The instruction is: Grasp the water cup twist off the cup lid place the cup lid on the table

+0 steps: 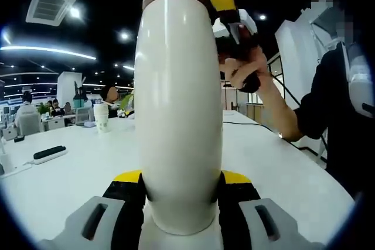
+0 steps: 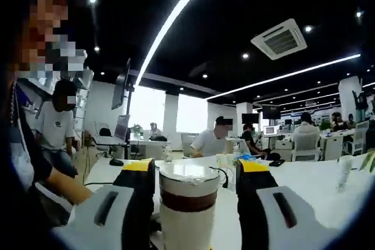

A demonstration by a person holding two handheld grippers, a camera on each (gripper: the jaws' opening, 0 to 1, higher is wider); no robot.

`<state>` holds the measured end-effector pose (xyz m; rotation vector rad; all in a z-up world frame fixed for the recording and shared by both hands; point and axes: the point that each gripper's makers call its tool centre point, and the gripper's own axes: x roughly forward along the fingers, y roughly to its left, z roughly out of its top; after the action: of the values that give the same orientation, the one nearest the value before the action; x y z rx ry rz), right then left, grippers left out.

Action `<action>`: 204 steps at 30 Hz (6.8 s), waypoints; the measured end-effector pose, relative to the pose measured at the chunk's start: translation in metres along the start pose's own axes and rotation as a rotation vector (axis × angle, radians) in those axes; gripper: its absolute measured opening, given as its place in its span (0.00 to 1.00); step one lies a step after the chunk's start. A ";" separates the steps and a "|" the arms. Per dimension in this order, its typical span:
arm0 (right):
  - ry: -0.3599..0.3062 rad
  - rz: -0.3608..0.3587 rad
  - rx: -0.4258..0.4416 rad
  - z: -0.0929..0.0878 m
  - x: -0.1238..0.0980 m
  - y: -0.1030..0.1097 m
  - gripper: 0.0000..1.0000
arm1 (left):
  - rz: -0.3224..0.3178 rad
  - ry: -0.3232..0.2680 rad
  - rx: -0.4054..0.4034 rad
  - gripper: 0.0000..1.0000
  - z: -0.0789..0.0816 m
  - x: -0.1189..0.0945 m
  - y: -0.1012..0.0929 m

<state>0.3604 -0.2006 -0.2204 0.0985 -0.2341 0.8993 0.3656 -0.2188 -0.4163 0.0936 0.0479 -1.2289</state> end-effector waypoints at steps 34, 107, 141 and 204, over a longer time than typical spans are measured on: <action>0.110 0.234 -0.065 -0.019 0.011 0.001 0.46 | 0.004 0.004 -0.003 0.50 -0.001 -0.001 0.001; 0.142 0.375 -0.051 -0.031 0.011 0.006 0.49 | -0.003 0.006 0.007 0.50 -0.001 0.001 -0.004; 0.084 -0.038 -0.171 -0.015 0.001 -0.001 0.46 | 0.000 0.012 0.013 0.50 -0.002 0.001 -0.001; 0.095 0.230 -0.078 -0.019 0.009 0.002 0.46 | 0.004 0.019 0.013 0.50 -0.004 0.000 -0.001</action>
<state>0.3671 -0.1892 -0.2368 -0.0447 -0.1943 1.1192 0.3645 -0.2192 -0.4204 0.1170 0.0559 -1.2241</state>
